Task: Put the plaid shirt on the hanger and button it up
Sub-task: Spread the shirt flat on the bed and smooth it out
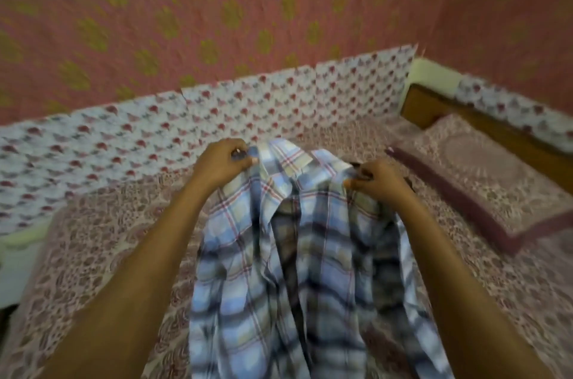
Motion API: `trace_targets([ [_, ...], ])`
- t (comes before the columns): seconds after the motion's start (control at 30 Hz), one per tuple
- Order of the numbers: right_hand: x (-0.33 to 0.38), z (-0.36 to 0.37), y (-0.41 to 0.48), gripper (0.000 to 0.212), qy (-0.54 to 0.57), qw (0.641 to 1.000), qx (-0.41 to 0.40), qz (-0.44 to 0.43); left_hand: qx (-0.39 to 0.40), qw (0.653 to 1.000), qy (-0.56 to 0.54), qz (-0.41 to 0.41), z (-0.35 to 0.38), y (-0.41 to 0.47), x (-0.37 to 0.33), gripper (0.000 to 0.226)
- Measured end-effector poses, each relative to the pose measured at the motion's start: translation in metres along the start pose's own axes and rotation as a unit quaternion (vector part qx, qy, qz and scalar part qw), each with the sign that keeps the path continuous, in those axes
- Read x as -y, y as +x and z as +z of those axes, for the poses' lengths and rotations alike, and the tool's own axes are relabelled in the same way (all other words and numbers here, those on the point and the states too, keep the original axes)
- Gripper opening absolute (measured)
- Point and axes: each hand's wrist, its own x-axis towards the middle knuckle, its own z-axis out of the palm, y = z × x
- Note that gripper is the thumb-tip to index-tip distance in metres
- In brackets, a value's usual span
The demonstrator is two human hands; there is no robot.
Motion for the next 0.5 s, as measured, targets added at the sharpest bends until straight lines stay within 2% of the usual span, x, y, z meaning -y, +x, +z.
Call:
trace_targets([
  [0.07, -0.018, 0.025, 0.028, 0.028, 0.001, 0.999, -0.029, 0.025, -0.010, 0.999, 0.028, -0.015, 0.030, 0.030, 0.019, 0.025],
  [0.2, -0.035, 0.059, 0.081, 0.023, 0.036, 0.995, -0.078, 0.053, -0.059, 0.990, 0.108, -0.062, 0.071, 0.075, 0.049, 0.024],
  [0.33, -0.056, 0.084, 0.151, 0.043, 0.035, 0.985, -0.140, 0.093, -0.071, 0.986, 0.120, -0.095, 0.119, 0.141, 0.072, 0.027],
  [0.5, -0.095, 0.132, 0.238, 0.040, 0.035, 0.979, -0.149, 0.132, -0.066, 0.984, 0.109, -0.129, 0.186, 0.218, 0.121, 0.020],
])
